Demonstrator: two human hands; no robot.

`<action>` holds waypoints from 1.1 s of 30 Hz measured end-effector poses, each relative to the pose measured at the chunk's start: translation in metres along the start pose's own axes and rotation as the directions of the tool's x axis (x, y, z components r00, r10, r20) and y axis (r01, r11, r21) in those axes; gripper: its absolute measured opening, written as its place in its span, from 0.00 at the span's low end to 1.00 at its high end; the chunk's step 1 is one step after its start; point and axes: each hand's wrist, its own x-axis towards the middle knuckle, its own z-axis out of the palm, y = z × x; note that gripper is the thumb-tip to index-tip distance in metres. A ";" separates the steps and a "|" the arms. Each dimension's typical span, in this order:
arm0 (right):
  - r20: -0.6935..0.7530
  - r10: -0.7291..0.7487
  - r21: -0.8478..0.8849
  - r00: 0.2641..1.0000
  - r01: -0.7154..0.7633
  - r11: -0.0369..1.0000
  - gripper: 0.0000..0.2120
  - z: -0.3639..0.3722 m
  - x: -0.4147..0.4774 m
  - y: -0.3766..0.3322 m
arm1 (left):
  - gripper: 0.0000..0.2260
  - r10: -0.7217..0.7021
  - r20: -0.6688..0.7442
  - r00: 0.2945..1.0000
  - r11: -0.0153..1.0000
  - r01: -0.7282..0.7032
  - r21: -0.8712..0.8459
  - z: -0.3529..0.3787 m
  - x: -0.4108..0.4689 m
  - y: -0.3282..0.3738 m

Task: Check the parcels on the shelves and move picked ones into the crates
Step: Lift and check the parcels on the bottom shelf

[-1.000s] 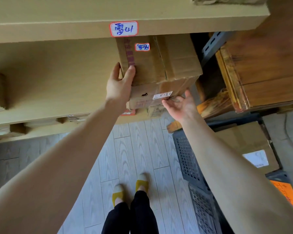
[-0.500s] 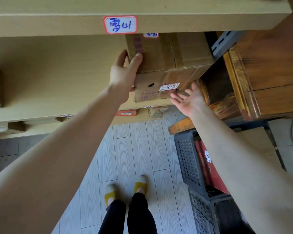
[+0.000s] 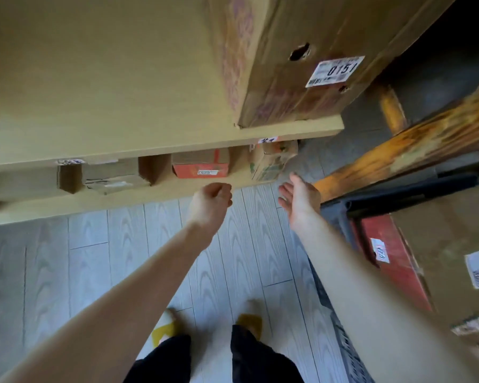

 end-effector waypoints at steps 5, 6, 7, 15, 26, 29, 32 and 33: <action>0.033 -0.510 -0.503 0.860 0.455 0.735 0.34 0.010 0.094 0.056 | 0.11 0.093 0.058 0.994 0.984 -0.101 0.149 0.034 0.093 -0.069; 0.075 -0.580 -0.523 0.811 0.528 0.669 0.39 0.014 0.109 0.061 | 0.14 0.122 0.077 0.990 0.976 -0.133 0.171 0.043 0.112 -0.079; 0.106 -0.632 -0.516 0.768 0.585 0.625 0.42 0.019 0.124 0.064 | 0.16 0.159 0.096 0.983 0.966 -0.175 0.192 0.051 0.130 -0.087; 0.029 -0.781 -0.385 0.624 0.728 0.567 0.53 0.058 0.206 0.096 | 0.19 0.438 0.304 0.846 0.872 -0.482 0.084 0.095 0.213 -0.108; 0.037 -0.816 -0.250 0.578 0.796 0.552 0.27 0.054 0.202 0.111 | 0.19 0.565 0.339 0.752 0.800 -0.599 -0.006 0.069 0.207 -0.121; 0.061 -0.824 -0.126 0.564 0.823 0.554 0.16 0.039 0.197 0.119 | 0.15 0.582 0.280 0.764 0.807 -0.583 -0.088 0.065 0.211 -0.131; 0.108 -0.816 -0.037 0.568 0.823 0.567 0.12 0.027 0.189 0.137 | 0.13 0.457 0.084 0.886 0.890 -0.454 -0.051 0.061 0.220 -0.145; 0.131 -0.803 0.004 0.581 0.810 0.587 0.12 0.023 0.185 0.144 | 0.15 0.353 0.059 0.934 0.934 -0.348 -0.087 0.060 0.221 -0.150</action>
